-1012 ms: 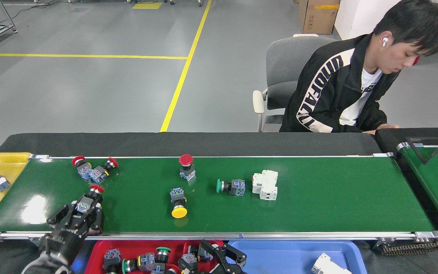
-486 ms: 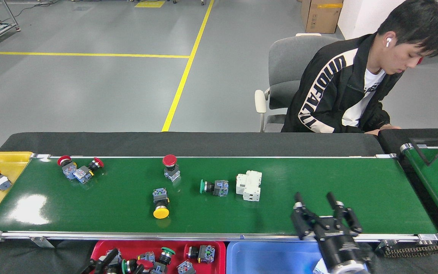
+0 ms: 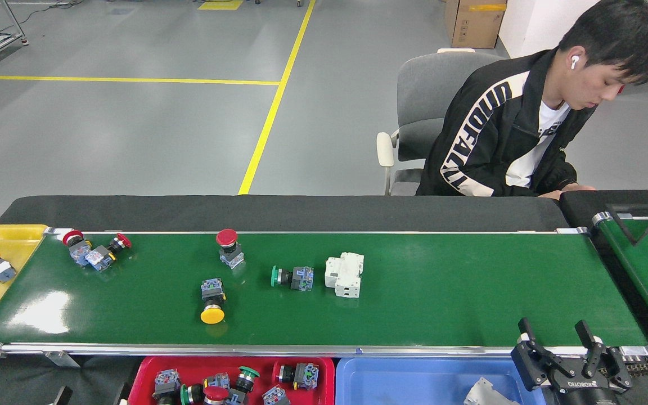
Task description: Pick switch part from conveyor to tray
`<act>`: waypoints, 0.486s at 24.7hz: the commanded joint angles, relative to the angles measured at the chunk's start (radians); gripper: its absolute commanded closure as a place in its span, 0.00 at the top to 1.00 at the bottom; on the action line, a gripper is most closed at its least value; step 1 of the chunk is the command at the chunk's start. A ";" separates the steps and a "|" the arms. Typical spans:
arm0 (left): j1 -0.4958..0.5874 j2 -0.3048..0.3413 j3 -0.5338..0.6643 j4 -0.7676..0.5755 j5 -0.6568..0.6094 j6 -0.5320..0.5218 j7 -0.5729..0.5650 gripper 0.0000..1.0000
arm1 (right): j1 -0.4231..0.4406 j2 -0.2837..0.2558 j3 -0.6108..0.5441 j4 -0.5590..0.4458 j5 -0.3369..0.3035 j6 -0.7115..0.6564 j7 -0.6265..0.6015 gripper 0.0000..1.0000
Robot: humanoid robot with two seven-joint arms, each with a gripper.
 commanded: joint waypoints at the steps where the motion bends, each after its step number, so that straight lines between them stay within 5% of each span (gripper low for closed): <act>1: -0.019 0.019 -0.024 -0.008 -0.018 0.004 0.000 1.00 | 0.002 -0.006 0.001 -0.013 -0.001 -0.004 -0.018 0.96; 12: -0.333 0.021 -0.196 0.217 -0.207 0.104 -0.034 1.00 | 0.006 -0.005 0.033 -0.019 0.003 -0.005 -0.018 0.96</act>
